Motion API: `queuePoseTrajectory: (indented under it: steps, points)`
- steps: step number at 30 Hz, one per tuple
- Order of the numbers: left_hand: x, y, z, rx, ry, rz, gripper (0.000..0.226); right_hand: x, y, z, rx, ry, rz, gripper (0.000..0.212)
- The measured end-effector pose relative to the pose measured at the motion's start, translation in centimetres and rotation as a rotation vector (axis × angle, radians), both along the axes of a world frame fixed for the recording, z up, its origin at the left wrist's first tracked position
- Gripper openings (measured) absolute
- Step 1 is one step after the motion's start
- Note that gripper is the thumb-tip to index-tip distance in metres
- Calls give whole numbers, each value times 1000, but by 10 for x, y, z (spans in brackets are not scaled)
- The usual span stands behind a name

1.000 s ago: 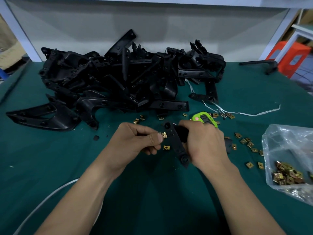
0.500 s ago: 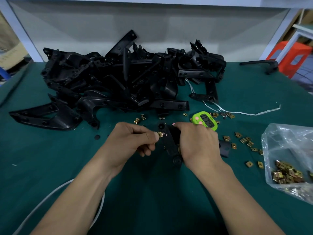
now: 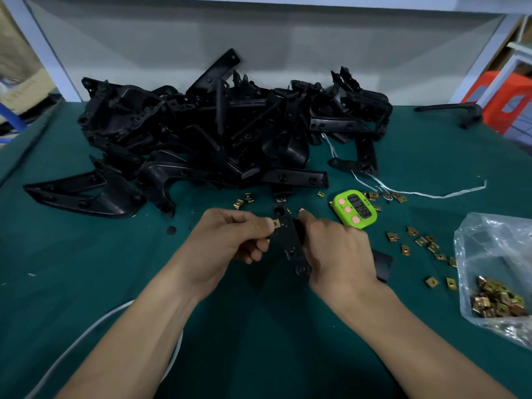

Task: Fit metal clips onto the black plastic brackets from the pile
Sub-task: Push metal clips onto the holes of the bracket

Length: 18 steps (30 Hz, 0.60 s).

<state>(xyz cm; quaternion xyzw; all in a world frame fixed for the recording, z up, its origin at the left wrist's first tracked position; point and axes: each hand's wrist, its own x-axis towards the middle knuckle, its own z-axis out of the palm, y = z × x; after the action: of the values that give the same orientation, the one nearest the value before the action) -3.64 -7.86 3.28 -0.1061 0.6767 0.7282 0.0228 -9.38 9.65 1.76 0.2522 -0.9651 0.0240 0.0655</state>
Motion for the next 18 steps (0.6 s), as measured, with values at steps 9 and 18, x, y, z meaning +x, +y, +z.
queuePoseTrajectory:
  steps: [9,18]
  points:
    - [-1,2,-4,-23,-3,12,23,8,-10,-2,48,46,-6,36]
    - [-5,13,-6,32,60,-4,24,5,1,1,-29,34,-42,36]
